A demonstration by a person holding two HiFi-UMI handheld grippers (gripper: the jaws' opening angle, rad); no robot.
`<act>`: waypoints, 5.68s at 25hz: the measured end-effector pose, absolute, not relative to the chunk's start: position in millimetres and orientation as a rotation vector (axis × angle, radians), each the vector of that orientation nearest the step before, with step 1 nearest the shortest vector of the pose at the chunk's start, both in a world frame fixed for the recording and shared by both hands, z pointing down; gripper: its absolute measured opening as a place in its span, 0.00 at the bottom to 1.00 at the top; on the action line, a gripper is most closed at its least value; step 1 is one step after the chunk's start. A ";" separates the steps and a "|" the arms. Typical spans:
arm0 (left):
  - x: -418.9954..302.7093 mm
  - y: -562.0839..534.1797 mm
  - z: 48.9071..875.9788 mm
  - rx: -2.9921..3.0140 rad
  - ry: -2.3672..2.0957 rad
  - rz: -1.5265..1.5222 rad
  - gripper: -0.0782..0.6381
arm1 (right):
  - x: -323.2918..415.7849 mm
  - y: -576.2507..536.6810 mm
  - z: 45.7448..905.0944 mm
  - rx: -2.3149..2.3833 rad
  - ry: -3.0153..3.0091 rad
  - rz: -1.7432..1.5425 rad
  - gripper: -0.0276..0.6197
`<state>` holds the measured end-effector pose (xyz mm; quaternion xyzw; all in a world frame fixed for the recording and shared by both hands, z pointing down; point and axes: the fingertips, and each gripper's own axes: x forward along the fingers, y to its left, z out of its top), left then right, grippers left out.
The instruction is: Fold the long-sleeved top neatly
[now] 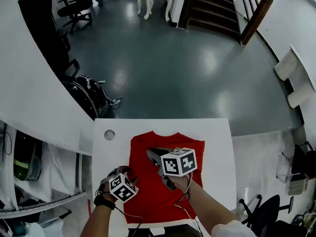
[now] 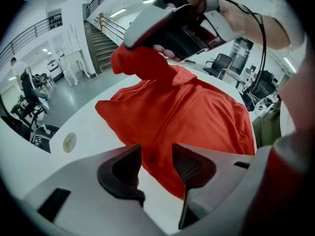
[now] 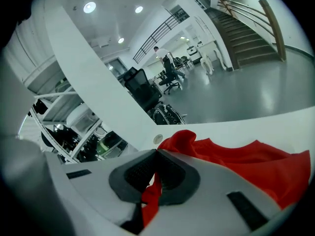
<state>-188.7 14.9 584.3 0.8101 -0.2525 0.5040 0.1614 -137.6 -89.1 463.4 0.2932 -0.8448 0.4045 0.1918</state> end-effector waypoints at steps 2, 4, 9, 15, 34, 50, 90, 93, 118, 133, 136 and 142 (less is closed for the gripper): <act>-191.8 17.0 582.8 2.310 -0.717 1.434 0.39 | -153.7 -85.9 474.8 0.804 -2.352 1.121 0.07; -195.3 19.1 583.1 2.304 -0.713 1.432 0.39 | -165.3 -84.1 490.7 0.794 -2.317 1.099 0.07; -203.4 24.2 585.9 2.291 -0.720 1.431 0.39 | -181.2 -78.2 531.3 0.777 -2.218 0.996 0.07; -212.8 25.2 585.3 2.291 -0.723 1.444 0.39 | -209.3 -46.9 539.1 0.556 -2.256 0.853 0.41; -199.8 -5.4 554.2 2.357 -0.714 1.447 0.39 | -165.3 -45.9 556.8 0.705 -2.257 0.686 0.21; -157.3 -21.3 536.3 2.415 -0.353 1.454 0.37 | -9.6 -37.2 549.9 0.798 -2.134 0.377 0.23; -174.9 -37.6 604.9 2.173 -0.238 1.740 0.46 | 110.1 -30.2 597.4 0.581 -1.966 0.174 0.24; -174.6 -35.8 606.3 2.189 -0.260 1.713 0.49 | 109.1 -30.0 597.4 0.570 -1.978 0.179 0.24; -200.9 235.3 606.4 2.385 -0.128 1.840 0.52 | 119.1 225.3 577.2 0.149 -1.935 -0.071 0.33; -184.1 257.3 605.8 2.412 -0.290 1.814 0.52 | 105.8 253.9 586.7 0.045 -1.944 -0.232 0.33; -185.8 264.5 608.4 2.417 -0.310 1.805 0.52 | 101.4 258.2 587.0 0.062 -1.944 -0.234 0.33; -184.2 273.5 611.1 2.466 -0.334 1.817 0.52 | 98.0 269.4 593.3 0.105 -1.911 -0.262 0.33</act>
